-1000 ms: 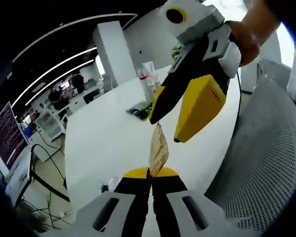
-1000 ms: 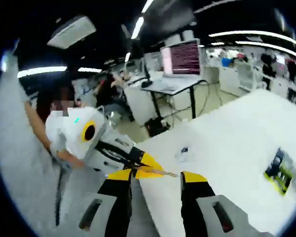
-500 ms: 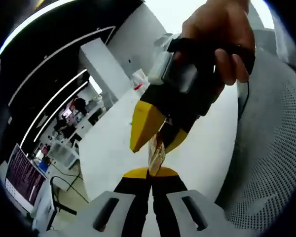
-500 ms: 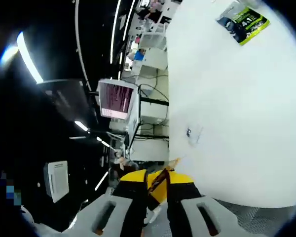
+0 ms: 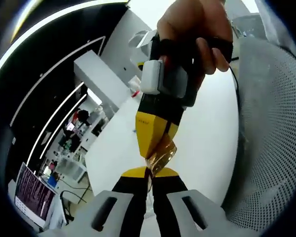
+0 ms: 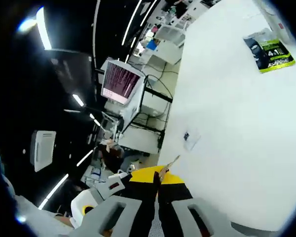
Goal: Arrange the skincare products in the storage area until every visible bottle or jar stands upright without overlapping.
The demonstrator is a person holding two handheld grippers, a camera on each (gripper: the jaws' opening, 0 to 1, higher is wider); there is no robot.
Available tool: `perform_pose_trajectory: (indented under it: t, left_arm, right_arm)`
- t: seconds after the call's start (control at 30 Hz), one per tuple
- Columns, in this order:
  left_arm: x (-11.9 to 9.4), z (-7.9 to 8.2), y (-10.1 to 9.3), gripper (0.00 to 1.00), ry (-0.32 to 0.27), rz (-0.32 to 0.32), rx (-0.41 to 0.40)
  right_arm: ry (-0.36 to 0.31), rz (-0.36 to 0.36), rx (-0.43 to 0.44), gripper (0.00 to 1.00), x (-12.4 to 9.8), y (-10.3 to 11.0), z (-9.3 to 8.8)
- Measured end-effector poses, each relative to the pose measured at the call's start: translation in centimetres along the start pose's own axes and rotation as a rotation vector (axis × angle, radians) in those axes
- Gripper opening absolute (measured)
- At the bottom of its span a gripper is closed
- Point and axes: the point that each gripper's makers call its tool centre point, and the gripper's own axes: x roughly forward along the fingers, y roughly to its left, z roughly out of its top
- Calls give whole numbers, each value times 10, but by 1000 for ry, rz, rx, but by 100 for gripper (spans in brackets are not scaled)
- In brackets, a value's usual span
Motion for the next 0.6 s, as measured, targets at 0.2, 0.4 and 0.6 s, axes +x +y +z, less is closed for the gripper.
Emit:
perform_pose_trajectory:
  t: [0.2,0.4,0.6]
  left_arm:
    - [-2,-18,14,6,55,57,-141]
    - [-2,-9,11,17,-12,37,-350]
    - [-3,8,-1,43,-86,-54,-594]
  right_arm:
    - [-49,41,-40,0,-17,2,19]
    - [27,-11,-484,0,-35,-5,26]
    - [189,-48,-869,0,-39,-14,8]
